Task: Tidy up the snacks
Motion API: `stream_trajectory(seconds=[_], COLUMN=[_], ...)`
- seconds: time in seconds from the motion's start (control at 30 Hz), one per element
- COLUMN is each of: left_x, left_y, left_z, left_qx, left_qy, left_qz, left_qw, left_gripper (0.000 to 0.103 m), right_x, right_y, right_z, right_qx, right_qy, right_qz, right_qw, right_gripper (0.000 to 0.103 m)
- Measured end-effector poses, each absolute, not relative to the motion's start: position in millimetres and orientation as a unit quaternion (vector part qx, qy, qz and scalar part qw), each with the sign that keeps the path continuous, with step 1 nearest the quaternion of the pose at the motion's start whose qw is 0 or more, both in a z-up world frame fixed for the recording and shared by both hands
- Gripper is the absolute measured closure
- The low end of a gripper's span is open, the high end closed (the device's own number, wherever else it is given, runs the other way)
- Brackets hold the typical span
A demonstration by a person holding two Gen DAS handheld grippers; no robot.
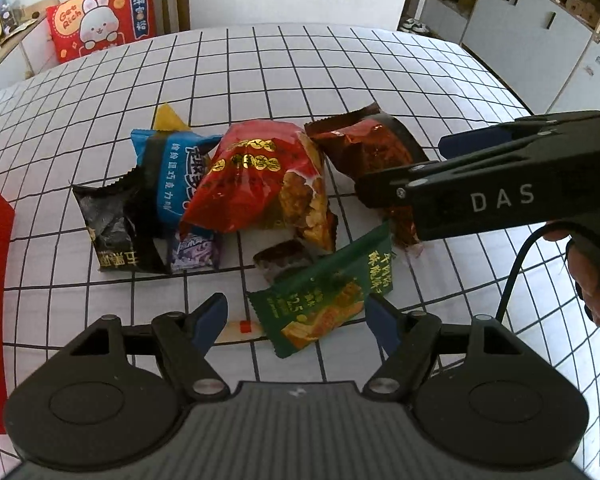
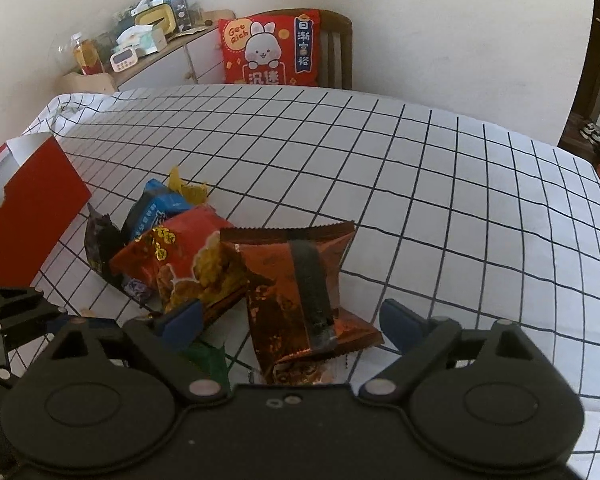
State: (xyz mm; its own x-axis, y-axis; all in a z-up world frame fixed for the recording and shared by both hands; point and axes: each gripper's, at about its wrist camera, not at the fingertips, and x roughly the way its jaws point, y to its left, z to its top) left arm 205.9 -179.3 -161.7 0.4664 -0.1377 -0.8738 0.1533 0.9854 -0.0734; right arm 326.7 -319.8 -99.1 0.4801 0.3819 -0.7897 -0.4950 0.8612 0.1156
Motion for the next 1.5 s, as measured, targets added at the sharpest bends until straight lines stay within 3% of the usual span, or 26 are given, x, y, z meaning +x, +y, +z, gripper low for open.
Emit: stream_trajectory(seconds=[0.17,0.23,0.37,0.43,0.5,0.6,0.7,0.9,1.5], left_x=[206,205,201,199,196,192,189,181,158], left_y=[-175,-173,-171,-171,-171,-172,-174,-178,-202], left_z=[-162,-162,-159,-157,-155,-152,-148,-140,-144], left_qx=[-0.010,-0.017,-0.019,-0.021,-0.020,-0.022,-0.020,-0.017,0.050], left_qy=[0.517,0.520,0.520,0.521,0.521,0.518,0.514,0.508,0.508], left_qz=[-0.080,-0.077,-0.073,-0.074,-0.073,-0.073,-0.066,-0.066,-0.125], left_qw=[0.852,0.851,0.851,0.850,0.850,0.852,0.855,0.859,0.851], left_gripper=[0.029,0.040,0.052,0.065,0.069,0.074,0.091,0.096,0.096], right_x=[330,330,328,327,326,322,317,304,255], right_y=[-319,-319,-317,-317,-318,-319,-320,-329,-355], right_z=[-103,-104,-106,-107,-106,-105,-104,-97,-92], right_qx=[-0.065,-0.065,-0.069,-0.068,-0.071,-0.074,-0.079,-0.069,0.009], right_qy=[0.441,0.441,0.439,0.438,0.434,0.431,0.426,0.415,0.427], right_qz=[0.258,0.259,0.261,0.262,0.260,0.260,0.258,0.250,0.246], right_qw=[0.857,0.857,0.857,0.857,0.860,0.861,0.863,0.872,0.870], right_gripper=[0.020,0.023,0.034,0.042,0.052,0.059,0.067,0.071,0.071])
